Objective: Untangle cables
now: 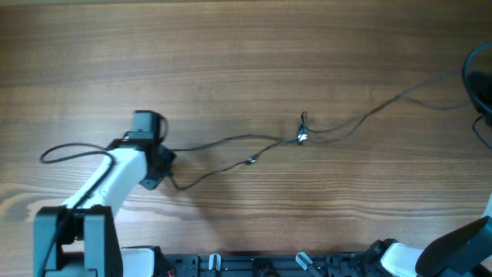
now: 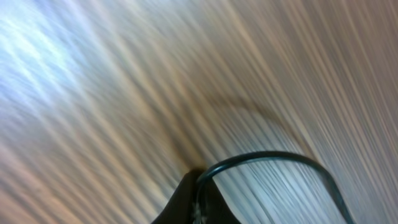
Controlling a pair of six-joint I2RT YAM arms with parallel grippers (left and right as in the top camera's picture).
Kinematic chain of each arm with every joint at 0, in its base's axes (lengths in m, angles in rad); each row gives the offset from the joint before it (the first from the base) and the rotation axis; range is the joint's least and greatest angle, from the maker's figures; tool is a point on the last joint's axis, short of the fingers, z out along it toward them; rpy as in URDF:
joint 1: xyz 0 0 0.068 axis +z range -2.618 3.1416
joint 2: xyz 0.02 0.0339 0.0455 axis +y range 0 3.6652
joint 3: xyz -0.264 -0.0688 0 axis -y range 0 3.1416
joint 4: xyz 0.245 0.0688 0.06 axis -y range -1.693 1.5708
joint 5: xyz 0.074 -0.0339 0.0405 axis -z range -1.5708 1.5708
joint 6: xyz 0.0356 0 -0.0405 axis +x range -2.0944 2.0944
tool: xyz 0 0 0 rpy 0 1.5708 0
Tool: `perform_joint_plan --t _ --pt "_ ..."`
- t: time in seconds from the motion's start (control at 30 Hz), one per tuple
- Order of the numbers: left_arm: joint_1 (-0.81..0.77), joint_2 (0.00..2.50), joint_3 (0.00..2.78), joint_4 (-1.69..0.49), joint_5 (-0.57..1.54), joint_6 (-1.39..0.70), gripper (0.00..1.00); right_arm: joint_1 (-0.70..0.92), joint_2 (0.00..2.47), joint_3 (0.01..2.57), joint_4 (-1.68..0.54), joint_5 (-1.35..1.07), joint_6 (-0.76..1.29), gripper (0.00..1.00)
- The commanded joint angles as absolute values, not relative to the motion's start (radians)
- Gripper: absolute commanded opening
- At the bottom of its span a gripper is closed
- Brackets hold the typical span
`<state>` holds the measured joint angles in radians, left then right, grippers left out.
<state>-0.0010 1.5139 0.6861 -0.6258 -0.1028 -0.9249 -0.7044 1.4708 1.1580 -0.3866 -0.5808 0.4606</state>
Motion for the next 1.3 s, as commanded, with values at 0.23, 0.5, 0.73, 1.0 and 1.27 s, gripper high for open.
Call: perform_joint_plan --t 0.23,0.5,0.73,1.0,1.27 --pt "0.604 1.565 0.640 -0.511 0.284 -0.844 0.04 -0.723 1.458 1.160 -0.496 -0.181 0.661 0.04" --pt "0.584 1.565 0.640 -0.432 0.476 -0.736 0.04 -0.620 1.470 1.158 -0.515 -0.413 0.643 0.07" --pt "0.242 1.565 0.640 -0.283 0.474 -0.737 0.38 -0.357 1.501 1.156 -0.633 -0.299 0.631 1.00" --pt "-0.006 1.565 0.640 -0.177 0.452 -0.740 1.00 -0.183 1.570 1.138 -0.849 -0.294 0.580 0.97" --pt "-0.343 1.551 0.653 0.003 0.401 -0.606 1.00 -0.076 1.575 0.903 -0.724 -0.327 0.614 1.00"
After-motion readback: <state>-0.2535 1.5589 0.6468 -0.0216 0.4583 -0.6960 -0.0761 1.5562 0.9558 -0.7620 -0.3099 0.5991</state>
